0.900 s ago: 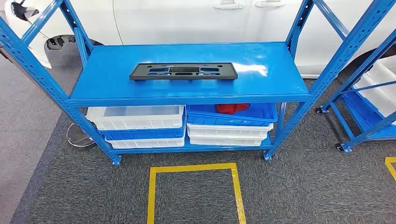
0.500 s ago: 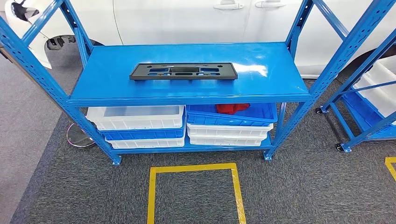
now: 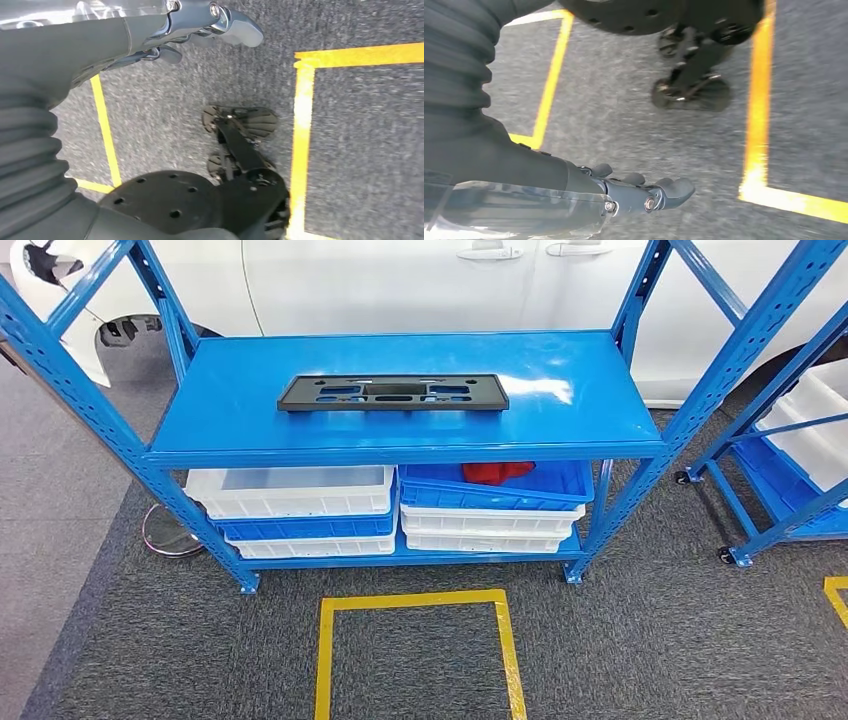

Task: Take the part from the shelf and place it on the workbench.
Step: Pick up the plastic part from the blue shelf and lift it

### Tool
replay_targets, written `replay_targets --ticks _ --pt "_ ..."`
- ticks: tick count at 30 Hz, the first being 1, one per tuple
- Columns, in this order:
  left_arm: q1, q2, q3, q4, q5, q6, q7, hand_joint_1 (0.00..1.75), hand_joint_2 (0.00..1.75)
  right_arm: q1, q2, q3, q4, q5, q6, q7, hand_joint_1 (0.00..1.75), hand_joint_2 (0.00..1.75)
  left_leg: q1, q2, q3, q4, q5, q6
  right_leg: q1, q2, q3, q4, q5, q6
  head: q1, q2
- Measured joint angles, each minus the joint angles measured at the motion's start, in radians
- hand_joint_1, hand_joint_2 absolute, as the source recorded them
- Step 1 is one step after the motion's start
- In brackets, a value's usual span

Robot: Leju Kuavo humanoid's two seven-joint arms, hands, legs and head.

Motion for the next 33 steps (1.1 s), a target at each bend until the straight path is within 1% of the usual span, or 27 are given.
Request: replay_targets --ticks 3,4,7,8,9,11,12,13,14,15,16,17,18,19,20,21,23,24,25,26,27,28,29,30,31,32,33 --pt "-0.013 -0.001 0.037 0.013 -0.01 0.001 -0.023 0.0 0.0 -0.029 0.013 0.0 -0.027 -0.001 0.033 -0.066 0.0 0.0 -0.002 0.0 -0.002 0.003 -0.001 0.004 -0.002 0.0 0.0 -0.001 0.002 0.004 0.0 0.0" --pt "-0.017 -0.001 0.049 0.016 -0.013 0.002 -0.029 0.0 0.0 -0.04 0.017 0.003 -0.038 -0.007 0.044 -0.087 0.0 0.0 -0.003 0.0 -0.002 0.003 0.0 0.007 -0.003 0.0 0.0 -0.003 0.004 0.006 0.0 0.0" --pt "-0.027 -0.001 0.075 0.024 -0.02 0.004 -0.045 0.0 0.0 -0.066 0.023 0.019 -0.079 -0.037 0.074 -0.137 0.0 1.31 0.001 0.0 0.004 -0.014 0.011 0.02 -0.002 -0.001 0.006 -0.014 0.008 0.017 0.0 0.0" --pt "-0.029 -0.002 0.081 0.026 -0.022 0.004 -0.049 0.0 0.0 -0.073 0.024 0.027 -0.094 -0.05 0.085 -0.151 0.0 1.75 0.004 0.001 0.009 -0.025 0.018 0.025 -0.001 -0.003 0.001 -0.002 -0.001 0.019 0.001 0.0" --pt "-0.03 -0.004 0.087 0.028 -0.025 0.005 -0.053 0.0 0.0 -0.08 0.024 0.035 -0.109 -0.064 0.095 -0.164 0.0 1.31 0.006 0.001 0.014 -0.037 0.025 0.03 0.001 -0.004 -0.015 0.031 -0.021 0.019 0.002 0.0" --pt "-0.033 -0.006 0.099 0.032 -0.029 0.007 -0.059 0.0 0.0 -0.093 0.024 0.051 -0.139 -0.092 0.116 -0.184 0.0 0.44 0.005 0.002 0.016 -0.045 0.031 0.034 0.003 -0.006 -0.08 0.16 -0.082 0.016 0.003 0.0" --pt "-0.034 -0.006 0.107 0.035 -0.03 0.008 -0.062 0.0 0.0 -0.1 0.024 0.061 -0.158 -0.108 0.126 -0.193 0.0 0.0 0.004 0.002 0.015 -0.045 0.032 0.035 0.004 -0.006 -0.114 0.226 -0.105 0.015 0.003 0.0" --pt "-0.035 -0.007 0.114 0.038 -0.032 0.01 -0.064 0.0 0.0 -0.106 0.024 0.071 -0.181 -0.125 0.136 -0.203 0.0 0.0 0.002 0.002 0.015 -0.044 0.031 0.035 0.005 -0.006 -0.137 0.265 -0.11 0.013 0.003 0.0" --pt "-0.036 -0.007 0.121 0.041 -0.033 0.012 -0.066 0.0 0.0 -0.113 0.024 0.082 -0.205 -0.142 0.144 -0.211 0.0 0.0 0.001 0.002 0.017 -0.044 0.031 0.035 0.006 -0.006 -0.141 0.268 -0.095 0.011 0.003 0.0" --pt "-0.037 -0.007 0.128 0.043 -0.033 0.013 -0.069 0.0 0.0 -0.122 0.024 0.093 -0.234 -0.159 0.151 -0.221 0.0 0.0 -0.001 0.001 0.019 -0.043 0.029 0.034 0.008 -0.006 -0.128 0.23 -0.063 0.007 0.003 0.0" --pt "-0.039 -0.008 0.133 0.044 -0.034 0.015 -0.071 0.0 0.0 -0.132 0.023 0.105 -0.266 -0.175 0.154 -0.23 0.0 0.0 -0.001 0.001 0.022 -0.042 0.027 0.032 0.01 -0.006 -0.099 0.163 -0.021 0.0 0.003 0.0" --pt "-0.04 -0.009 0.138 0.046 -0.034 0.017 -0.073 0.0 0.0 -0.144 0.022 0.117 -0.3 -0.188 0.154 -0.238 0.0 0.0 -0.004 0.0 0.024 -0.04 0.024 0.029 0.014 -0.006 -0.069 0.092 0.013 -0.008 0.003 0.0" --pt "-0.043 -0.01 0.143 0.047 -0.035 0.018 -0.074 0.0 0.0 -0.156 0.021 0.128 -0.333 -0.198 0.15 -0.246 0.0 0.0 -0.006 0.0 0.023 -0.037 0.021 0.025 0.018 -0.007 -0.045 0.033 0.036 -0.014 0.003 0.0" --pt "-0.045 -0.011 0.148 0.049 -0.036 0.019 -0.075 0.0 0.0 -0.167 0.019 0.139 -0.362 -0.204 0.144 -0.252 0.0 0.0 -0.007 0.0 0.021 -0.034 0.019 0.021 0.021 -0.008 -0.031 -0.002 0.045 -0.019 0.002 0.0" --pt "-0.046 -0.012 0.153 0.051 -0.037 0.02 -0.076 0.0 0.0 -0.175 0.017 0.15 -0.392 -0.208 0.133 -0.257 0.0 0.0 -0.008 0.0 0.018 -0.033 0.018 0.016 0.024 -0.008 -0.028 -0.014 0.044 -0.022 0.002 0.0" --pt "-0.047 -0.012 0.158 0.051 -0.038 0.021 -0.076 0.0 0.0 -0.18 0.016 0.162 -0.422 -0.21 0.12 -0.261 0.0 0.0 -0.006 0.0 0.017 -0.033 0.017 0.012 0.024 -0.009 -0.029 -0.017 0.043 -0.024 0.002 0.0" --pt "-0.047 -0.011 0.168 0.053 -0.041 0.023 -0.079 0.0 0.0 -0.188 0.012 0.192 -0.491 -0.212 0.085 -0.272 0.0 0.0 -0.004 0.001 0.014 -0.023 0.007 0.001 0.019 -0.01 -0.026 -0.025 0.046 -0.033 0.002 0.0" --pt "-0.048 -0.012 0.173 0.054 -0.043 0.024 -0.08 0.0 0.0 -0.194 0.01 0.208 -0.525 -0.212 0.065 -0.278 0.0 0.0 -0.003 0.001 0.001 0.007 -0.012 -0.005 0.016 -0.01 -0.024 -0.029 0.047 -0.037 0.002 0.0" --pt "-0.049 -0.012 0.179 0.055 -0.045 0.025 -0.081 0.0 0.0 -0.202 0.007 0.225 -0.558 -0.213 0.045 -0.284 0.0 0.0 0.0 0.002 -0.022 0.059 -0.042 -0.011 0.013 -0.011 -0.023 -0.032 0.048 -0.041 0.001 0.0" --pt "-0.05 -0.013 0.184 0.057 -0.046 0.026 -0.082 0.0 0.0 -0.209 0.005 0.241 -0.588 -0.213 0.026 -0.29 0.0 0.0 0.004 0.003 -0.055 0.129 -0.075 -0.017 0.013 -0.011 -0.022 -0.032 0.047 -0.043 0.001 0.0" --pt "-0.051 -0.013 0.189 0.059 -0.047 0.028 -0.083 0.0 0.0 -0.215 0.003 0.256 -0.618 -0.214 0.006 -0.296 0.0 0.44 0.009 0.003 -0.093 0.205 -0.106 -0.023 0.013 -0.012 -0.022 -0.031 0.046 -0.045 0.0 0.0" --pt "-0.051 -0.013 0.193 0.06 -0.047 0.03 -0.084 0.0 0.0 -0.217 0.001 0.271 -0.647 -0.214 -0.013 -0.302 0.0 0.87 0.013 0.003 -0.122 0.259 -0.12 -0.028 0.013 -0.012 -0.021 -0.031 0.045 -0.045 0.0 0.0" --pt "-0.051 -0.013 0.199 0.062 -0.048 0.031 -0.085 0.0 0.0 -0.219 0.0 0.286 -0.677 -0.214 -0.033 -0.308 0.0 0.87 0.017 0.004 -0.136 0.277 -0.112 -0.033 0.013 -0.012 -0.021 -0.029 0.044 -0.044 0.0 0.0" --pt "-0.051 -0.013 0.204 0.063 -0.049 0.032 -0.086 0.0 0.0 -0.22 -0.001 0.302 -0.707 -0.214 -0.053 -0.314 0.0 0.87 0.022 0.004 -0.13 0.253 -0.085 -0.037 0.011 -0.012 -0.019 -0.028 0.041 -0.041 0.0 0.0" --pt "-0.051 -0.013 0.21 0.064 -0.05 0.033 -0.088 0.0 0.0 -0.222 -0.002 0.319 -0.738 -0.214 -0.074 -0.32 0.0 0.44 0.026 0.005 -0.106 0.191 -0.042 -0.039 0.009 -0.012 -0.017 -0.025 0.038 -0.038 0.0 0.0" --pt "-0.052 -0.013 0.215 0.065 -0.052 0.035 -0.089 0.0 0.0 -0.225 -0.003 0.335 -0.767 -0.213 -0.095 -0.327 0.0 0.0 0.029 0.006 -0.074 0.116 -0.004 -0.041 0.007 -0.011 -0.014 -0.022 0.034 -0.033 0.0 0.0" --pt "-0.053 -0.013 0.219 0.066 -0.053 0.036 -0.09 0.0 0.0 -0.228 -0.005 0.349 -0.794 -0.211 -0.115 -0.334 0.0 0.0 0.028 0.007 -0.046 0.05 0.022 -0.04 0.007 -0.011 -0.013 -0.018 0.03 -0.027 0.0 0.0"
